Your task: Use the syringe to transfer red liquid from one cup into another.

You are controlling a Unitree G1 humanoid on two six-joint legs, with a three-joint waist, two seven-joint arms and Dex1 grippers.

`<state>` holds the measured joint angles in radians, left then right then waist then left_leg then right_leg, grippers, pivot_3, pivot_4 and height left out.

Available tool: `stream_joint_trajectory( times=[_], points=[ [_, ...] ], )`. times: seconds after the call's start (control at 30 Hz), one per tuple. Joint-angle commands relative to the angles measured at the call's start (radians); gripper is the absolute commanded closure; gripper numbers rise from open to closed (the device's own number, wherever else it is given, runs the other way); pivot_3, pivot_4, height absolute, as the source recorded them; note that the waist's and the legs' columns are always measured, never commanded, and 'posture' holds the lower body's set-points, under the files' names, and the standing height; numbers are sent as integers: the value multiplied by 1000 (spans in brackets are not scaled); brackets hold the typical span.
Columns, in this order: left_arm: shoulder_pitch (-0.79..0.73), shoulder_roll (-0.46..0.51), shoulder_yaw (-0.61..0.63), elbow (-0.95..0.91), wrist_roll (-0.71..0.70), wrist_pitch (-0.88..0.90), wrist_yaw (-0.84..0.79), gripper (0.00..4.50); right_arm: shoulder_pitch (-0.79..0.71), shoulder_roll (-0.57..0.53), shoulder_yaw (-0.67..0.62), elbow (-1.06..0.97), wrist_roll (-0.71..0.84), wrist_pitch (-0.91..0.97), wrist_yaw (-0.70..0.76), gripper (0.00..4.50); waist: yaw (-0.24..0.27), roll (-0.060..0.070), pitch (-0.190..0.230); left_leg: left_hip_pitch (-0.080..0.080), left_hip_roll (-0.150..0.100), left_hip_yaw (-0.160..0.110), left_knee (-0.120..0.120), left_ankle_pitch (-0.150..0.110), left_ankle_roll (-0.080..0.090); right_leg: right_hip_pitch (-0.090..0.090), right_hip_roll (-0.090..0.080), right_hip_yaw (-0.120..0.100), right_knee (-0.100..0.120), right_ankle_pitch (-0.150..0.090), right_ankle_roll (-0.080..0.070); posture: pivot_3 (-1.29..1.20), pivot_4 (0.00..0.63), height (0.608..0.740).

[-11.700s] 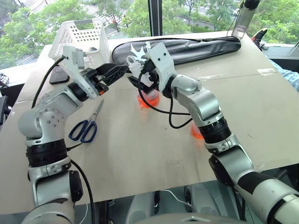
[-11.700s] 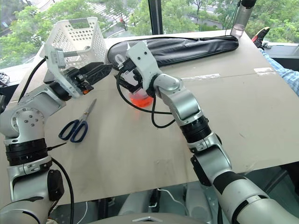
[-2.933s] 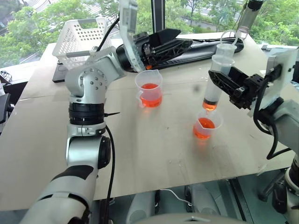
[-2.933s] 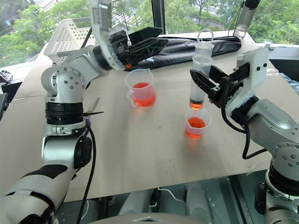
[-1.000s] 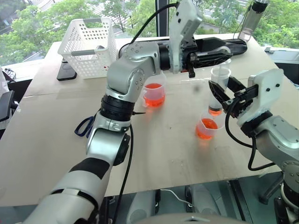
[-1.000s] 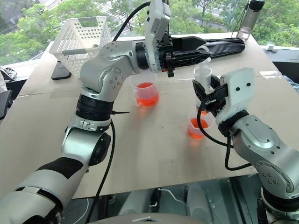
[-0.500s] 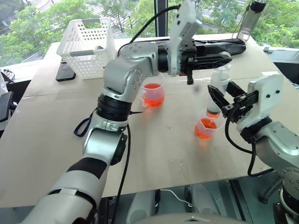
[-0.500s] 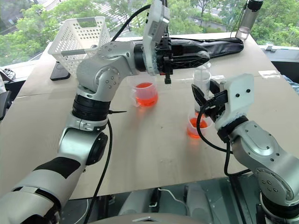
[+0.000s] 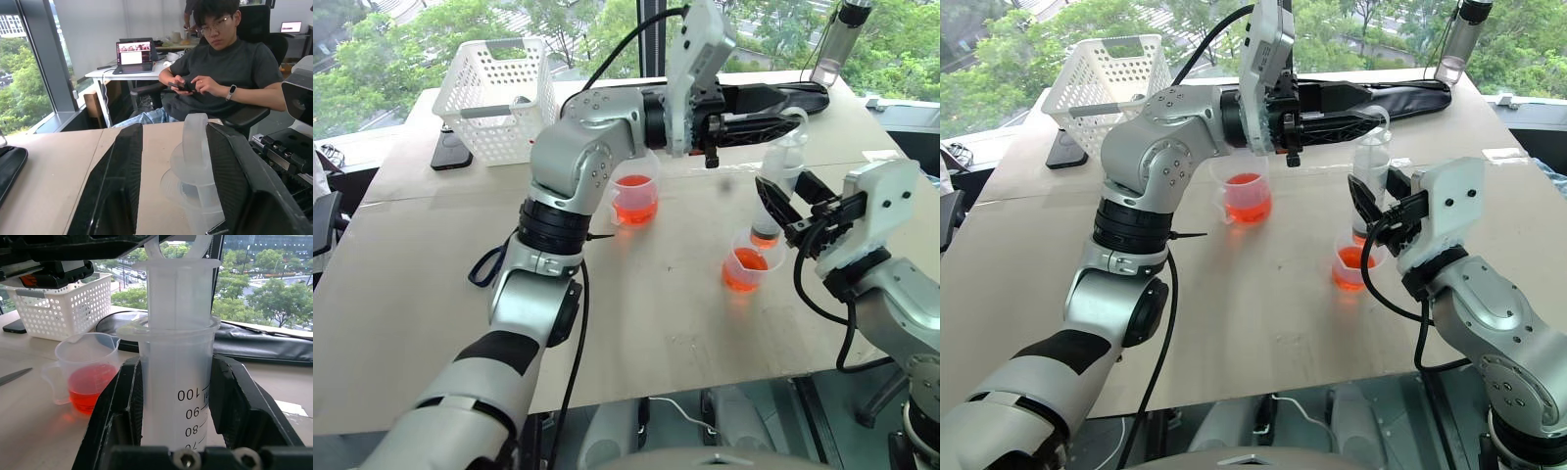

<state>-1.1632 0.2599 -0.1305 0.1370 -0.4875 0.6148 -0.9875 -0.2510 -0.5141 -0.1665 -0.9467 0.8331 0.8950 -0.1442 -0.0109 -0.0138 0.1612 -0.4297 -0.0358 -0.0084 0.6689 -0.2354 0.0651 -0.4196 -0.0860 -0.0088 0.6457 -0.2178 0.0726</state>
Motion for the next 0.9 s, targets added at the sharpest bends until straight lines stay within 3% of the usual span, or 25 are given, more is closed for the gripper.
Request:
stream_joint_trajectory(
  times=[0.03,0.43,0.47,0.63,0.9],
  points=[
    [-5,8,4,-15,19,-21,6,2233,-6,-4,-30,-49,-3,-18,-9,3060,0,0,0,0,0,0,0,0,0,0,0,0,0,0,0,0,150,724],
    [-9,-8,-23,9,84,-66,17,2233,-3,-2,-5,-61,-23,-24,-10,3060,0,0,0,0,0,0,0,0,0,0,0,0,0,0,0,0,150,724],
    [-11,-13,-23,13,85,-69,19,2750,-5,1,4,-66,-25,-22,-13,3060,0,0,0,0,0,0,0,0,0,0,0,0,0,0,0,0,150,724],
    [-19,-29,-23,32,90,-88,19,4500,-36,17,27,-74,-18,-4,-31,3060,0,0,0,0,0,0,0,0,0,0,0,0,0,0,0,0,150,724],
    [-19,-32,-22,44,89,-111,6,4500,-109,30,14,-61,36,49,-66,3060,0,0,0,0,0,0,0,0,0,0,0,0,0,0,0,0,150,724]
  ],
)
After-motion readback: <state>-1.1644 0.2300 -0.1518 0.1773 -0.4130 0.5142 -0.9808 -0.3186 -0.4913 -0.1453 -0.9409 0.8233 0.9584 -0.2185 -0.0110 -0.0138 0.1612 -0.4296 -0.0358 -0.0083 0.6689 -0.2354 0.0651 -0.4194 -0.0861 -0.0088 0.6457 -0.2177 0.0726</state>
